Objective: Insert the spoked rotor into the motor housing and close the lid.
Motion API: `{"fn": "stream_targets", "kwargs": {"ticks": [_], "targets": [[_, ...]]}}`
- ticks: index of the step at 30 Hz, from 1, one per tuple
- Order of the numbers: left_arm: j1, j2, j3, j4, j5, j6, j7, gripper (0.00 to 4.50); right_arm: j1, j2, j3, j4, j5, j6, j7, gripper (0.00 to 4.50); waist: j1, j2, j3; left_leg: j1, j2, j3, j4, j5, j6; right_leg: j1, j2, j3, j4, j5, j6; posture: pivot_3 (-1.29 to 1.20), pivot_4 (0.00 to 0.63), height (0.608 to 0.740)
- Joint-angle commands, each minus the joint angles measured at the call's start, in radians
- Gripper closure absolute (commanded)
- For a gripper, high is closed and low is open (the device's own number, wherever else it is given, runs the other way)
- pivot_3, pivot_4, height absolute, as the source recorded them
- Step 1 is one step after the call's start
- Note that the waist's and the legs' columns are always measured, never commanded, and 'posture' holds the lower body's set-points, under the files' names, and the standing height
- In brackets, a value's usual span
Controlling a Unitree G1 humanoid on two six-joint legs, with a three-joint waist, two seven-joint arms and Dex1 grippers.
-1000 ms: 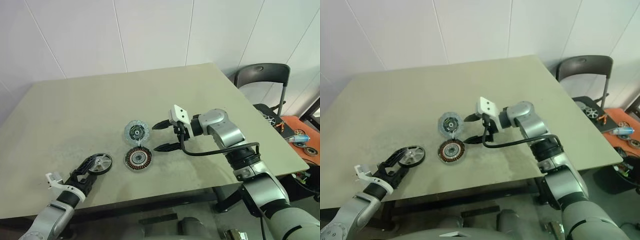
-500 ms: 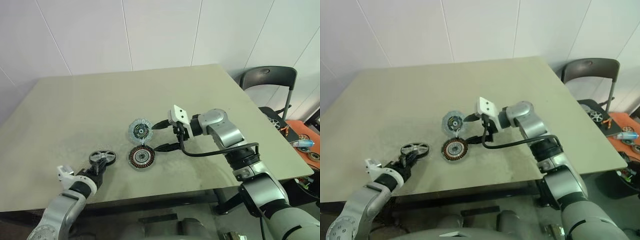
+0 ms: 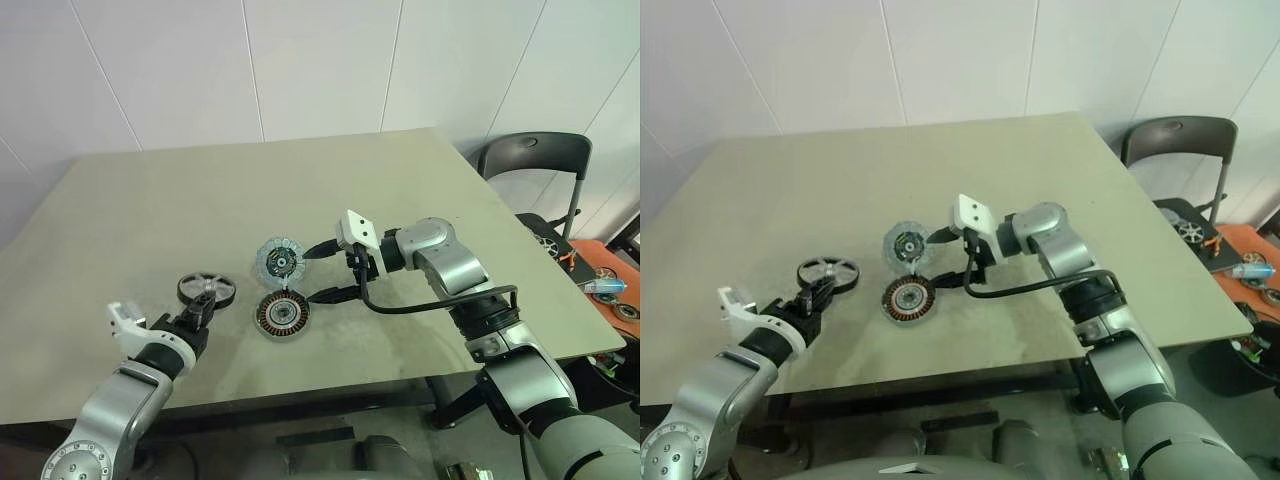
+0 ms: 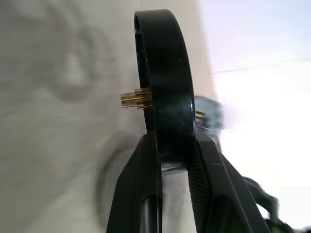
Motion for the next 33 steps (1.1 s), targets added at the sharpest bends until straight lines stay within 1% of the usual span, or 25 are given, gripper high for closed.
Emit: {"fn": "stream_targets", "kwargs": {"ticks": [1, 5, 8, 11, 15, 17, 20, 24, 33], "targets": [[-0.010, 0.052, -0.036, -0.041, -0.050, 0.042, -0.088, 4.09, -0.020, 0.006, -0.006, -0.009, 0.005, -0.011, -0.005, 0.00, 0.000, 0.000, 0.000, 0.000, 0.000, 0.000, 0.000, 0.000, 0.000, 0.000, 0.000, 0.000, 0.000, 0.000, 0.000, 0.00, 0.000, 0.740], [-0.018, 0.103, -0.066, 0.018, -0.053, 0.084, -0.174, 4.09, -0.023, 0.003, -0.009, -0.006, 0.004, -0.013, -0.007, 0.00, -0.001, 0.000, 0.000, 0.001, 0.000, 0.000, 0.000, 0.000, 0.000, 0.000, 0.000, 0.000, 0.001, 0.000, 0.000, 0.00, 0.000, 0.740], [-0.031, 0.114, -0.066, 0.070, -0.053, 0.103, -0.229, 4.09, -0.026, -0.005, -0.014, 0.003, 0.000, -0.019, -0.009, 0.00, -0.001, 0.000, 0.000, 0.001, 0.000, 0.000, 0.000, 0.000, 0.000, 0.000, 0.001, 0.000, 0.002, 0.000, 0.000, 0.00, 0.000, 0.740], [-0.024, 0.132, -0.054, 0.152, -0.053, 0.170, -0.336, 4.09, -0.033, -0.033, -0.019, 0.028, -0.014, -0.039, -0.005, 0.00, -0.001, 0.000, 0.000, 0.000, 0.000, 0.000, 0.002, 0.000, 0.000, 0.000, 0.001, 0.000, 0.002, 0.000, 0.000, 0.00, 0.000, 0.740], [-0.023, 0.130, -0.033, 0.269, -0.053, 0.259, -0.499, 4.09, -0.053, -0.046, -0.026, 0.075, -0.028, -0.073, -0.010, 0.00, -0.002, 0.000, 0.000, 0.000, 0.000, 0.001, 0.003, 0.000, 0.001, 0.000, 0.001, 0.000, 0.002, 0.000, 0.000, 0.00, 0.000, 0.740], [-0.041, 0.118, -0.032, 0.320, -0.053, 0.295, -0.545, 4.09, -0.060, -0.045, -0.027, 0.087, -0.028, -0.080, -0.011, 0.00, -0.003, 0.000, 0.000, 0.000, 0.000, 0.001, 0.003, 0.000, 0.001, 0.000, 0.001, 0.001, 0.002, 0.000, 0.000, 0.00, 0.000, 0.740], [-0.069, 0.142, -0.078, 0.378, -0.053, 0.341, -0.551, 4.09, -0.065, -0.042, -0.028, 0.094, -0.028, -0.086, -0.010, 0.00, -0.002, 0.000, 0.000, 0.000, 0.000, 0.001, 0.005, 0.000, 0.001, 0.000, 0.001, 0.001, 0.004, 0.000, 0.000, 0.00, 0.000, 0.740], [-0.091, 0.135, -0.103, 0.393, -0.053, 0.377, -0.559, 4.09, -0.058, -0.042, -0.026, 0.086, -0.027, -0.086, -0.010, 0.00, -0.002, 0.000, 0.000, 0.000, 0.000, 0.001, 0.006, 0.000, 0.001, 0.000, 0.001, 0.002, 0.005, 0.000, 0.000, 0.00, 0.000, 0.740], [-0.113, 0.137, -0.140, 0.422, -0.043, 0.386, -0.545, 4.09, -0.046, -0.040, -0.024, 0.067, -0.022, -0.075, -0.009, 0.00, -0.002, 0.000, 0.000, 0.000, 0.000, 0.001, 0.009, 0.000, 0.001, 0.000, 0.001, 0.003, 0.008, 0.000, 0.000, 0.00, 0.000, 0.740]]}}
